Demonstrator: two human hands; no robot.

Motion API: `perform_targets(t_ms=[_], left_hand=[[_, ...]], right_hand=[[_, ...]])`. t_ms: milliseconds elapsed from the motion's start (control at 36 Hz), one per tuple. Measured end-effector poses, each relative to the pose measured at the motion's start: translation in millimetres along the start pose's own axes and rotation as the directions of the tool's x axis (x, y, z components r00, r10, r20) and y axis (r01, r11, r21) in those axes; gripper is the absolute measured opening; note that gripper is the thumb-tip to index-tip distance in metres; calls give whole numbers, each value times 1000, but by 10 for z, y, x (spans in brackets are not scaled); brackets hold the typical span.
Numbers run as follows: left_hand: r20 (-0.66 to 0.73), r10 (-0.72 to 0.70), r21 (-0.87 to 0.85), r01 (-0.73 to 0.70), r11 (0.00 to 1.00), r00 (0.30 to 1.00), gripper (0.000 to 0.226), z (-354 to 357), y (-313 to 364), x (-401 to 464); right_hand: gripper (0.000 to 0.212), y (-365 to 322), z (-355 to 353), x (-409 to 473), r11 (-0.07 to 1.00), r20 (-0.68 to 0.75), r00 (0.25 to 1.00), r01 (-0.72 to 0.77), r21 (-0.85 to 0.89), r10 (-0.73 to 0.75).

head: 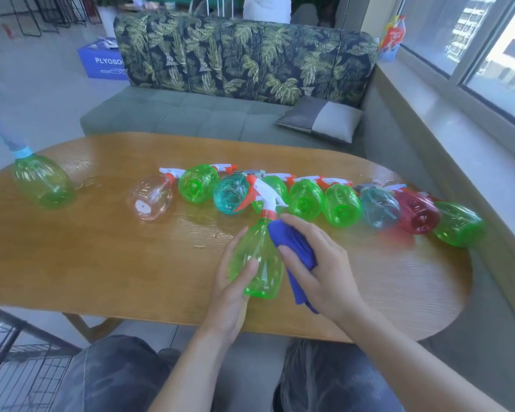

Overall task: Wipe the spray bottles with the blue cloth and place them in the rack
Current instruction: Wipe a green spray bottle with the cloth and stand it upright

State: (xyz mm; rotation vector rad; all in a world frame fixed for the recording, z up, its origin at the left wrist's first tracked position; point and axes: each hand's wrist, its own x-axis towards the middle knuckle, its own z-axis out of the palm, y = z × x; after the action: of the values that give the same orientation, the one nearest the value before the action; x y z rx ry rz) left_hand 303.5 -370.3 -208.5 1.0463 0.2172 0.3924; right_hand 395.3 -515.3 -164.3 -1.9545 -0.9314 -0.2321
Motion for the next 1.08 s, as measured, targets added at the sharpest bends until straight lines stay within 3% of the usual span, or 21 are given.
perform_targets(t_ms=[167,278,444,639,806,1000,1083], left_hand=[[-21,-12,5,13,1000,1000,63,19,29,4],[-10,-8,14,8,1000,1000,71,2,1,25],[-3,27,43,-27,999,1000,59,14,-19,55],[28,82,180,-85,980,996,77,9,-13,33],[-1,77,197,-76,977,997,65,6,-59,13],[14,78,228,-79,971,997,67,-28,-86,12],[53,78,262,-89,961,996,71,-48,-101,15]], right_hand=[[45,8,158,-5,997,4,998,-68,44,68],[43,0,284,-78,988,-51,992,-112,105,118],[44,21,383,-175,992,-52,992,-109,64,113],[39,72,248,-114,1000,-54,998,-17,-24,15],[31,121,88,-71,998,-33,998,49,-48,-51],[23,129,-108,293,976,-221,971,44,-212,-92],[22,143,-127,421,962,-195,972,76,-262,-130]])
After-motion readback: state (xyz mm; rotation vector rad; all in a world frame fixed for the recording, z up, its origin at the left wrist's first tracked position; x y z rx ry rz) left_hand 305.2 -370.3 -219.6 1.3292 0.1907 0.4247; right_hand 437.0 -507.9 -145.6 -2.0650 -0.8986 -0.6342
